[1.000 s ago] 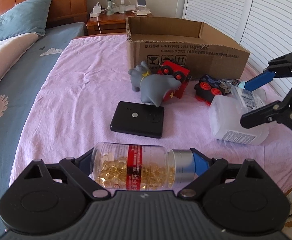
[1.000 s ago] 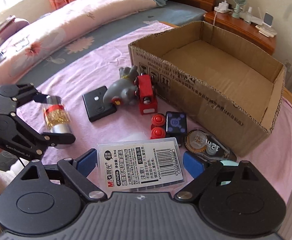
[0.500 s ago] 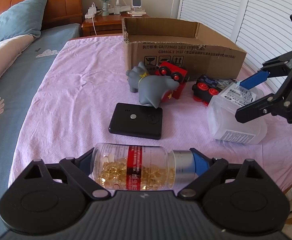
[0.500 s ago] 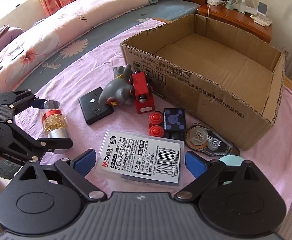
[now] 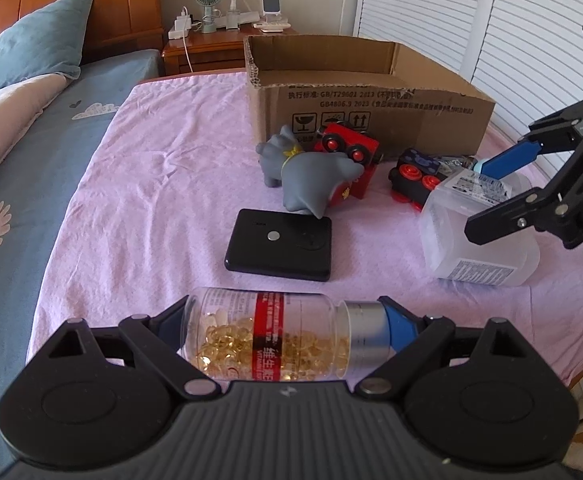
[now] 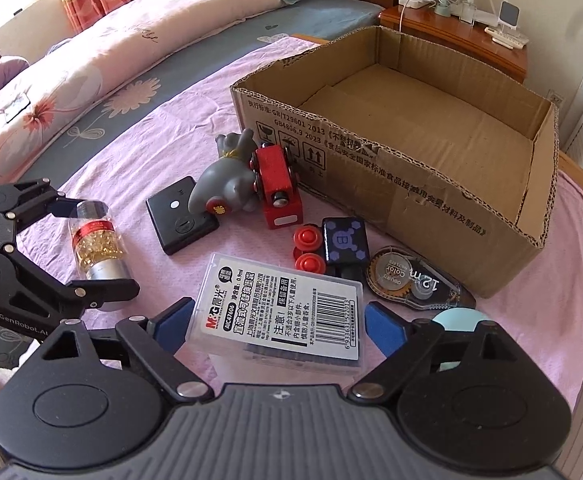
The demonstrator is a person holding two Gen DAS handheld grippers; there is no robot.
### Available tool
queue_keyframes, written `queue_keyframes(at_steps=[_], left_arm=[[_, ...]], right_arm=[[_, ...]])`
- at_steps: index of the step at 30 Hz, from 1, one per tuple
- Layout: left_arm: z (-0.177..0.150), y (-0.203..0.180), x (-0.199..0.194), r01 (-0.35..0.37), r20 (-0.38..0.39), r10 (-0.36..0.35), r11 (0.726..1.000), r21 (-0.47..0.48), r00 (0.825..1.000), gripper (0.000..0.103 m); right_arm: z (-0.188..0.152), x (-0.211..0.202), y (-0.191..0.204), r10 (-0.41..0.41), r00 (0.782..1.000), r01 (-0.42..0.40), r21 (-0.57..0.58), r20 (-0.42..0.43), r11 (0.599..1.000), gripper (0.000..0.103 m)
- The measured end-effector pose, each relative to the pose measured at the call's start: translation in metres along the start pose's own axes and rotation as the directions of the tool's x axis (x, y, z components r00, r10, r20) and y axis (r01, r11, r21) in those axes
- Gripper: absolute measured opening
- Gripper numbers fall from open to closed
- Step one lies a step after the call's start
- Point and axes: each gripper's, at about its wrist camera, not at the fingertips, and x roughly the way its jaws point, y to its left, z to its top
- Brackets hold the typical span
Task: Organize rigid objects
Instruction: 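Lift the capsule bottle with the left gripper while the right gripper grasps the white card case, then carry both held items over the cardboard box and open both grippers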
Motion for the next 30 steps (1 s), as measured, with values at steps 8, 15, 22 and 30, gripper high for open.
queue_keyframes(at_steps=[8, 15, 22, 30], left_arm=[[0.014, 0.002, -0.011, 0.017, 0.001, -0.017, 0.998, 0.053, 1.000, 0.093], [0.046, 0.000, -0.021, 0.011, 0.044, -0.015, 0.995, 0.098, 0.999, 0.093], [0.102, -0.012, -0.022, 0.042, 0.105, -0.058, 0.988, 0.146, 0.993, 0.093], [0.170, -0.024, 0.015, 0.036, 0.119, -0.059, 0.982, 0.185, 0.991, 0.093]], right_arm=[[0.001, -0.010, 0.006, -0.021, 0.999, 0.021, -0.011, 0.045, 1.000, 0.093], [0.002, -0.017, 0.004, -0.025, 0.997, 0.024, 0.005, 0.070, 1.000, 0.093], [0.006, -0.031, 0.002, -0.036, 0.992, 0.035, 0.017, 0.121, 0.999, 0.093], [0.024, -0.053, -0.016, -0.091, 0.973, 0.083, 0.046, 0.213, 0.995, 0.093]])
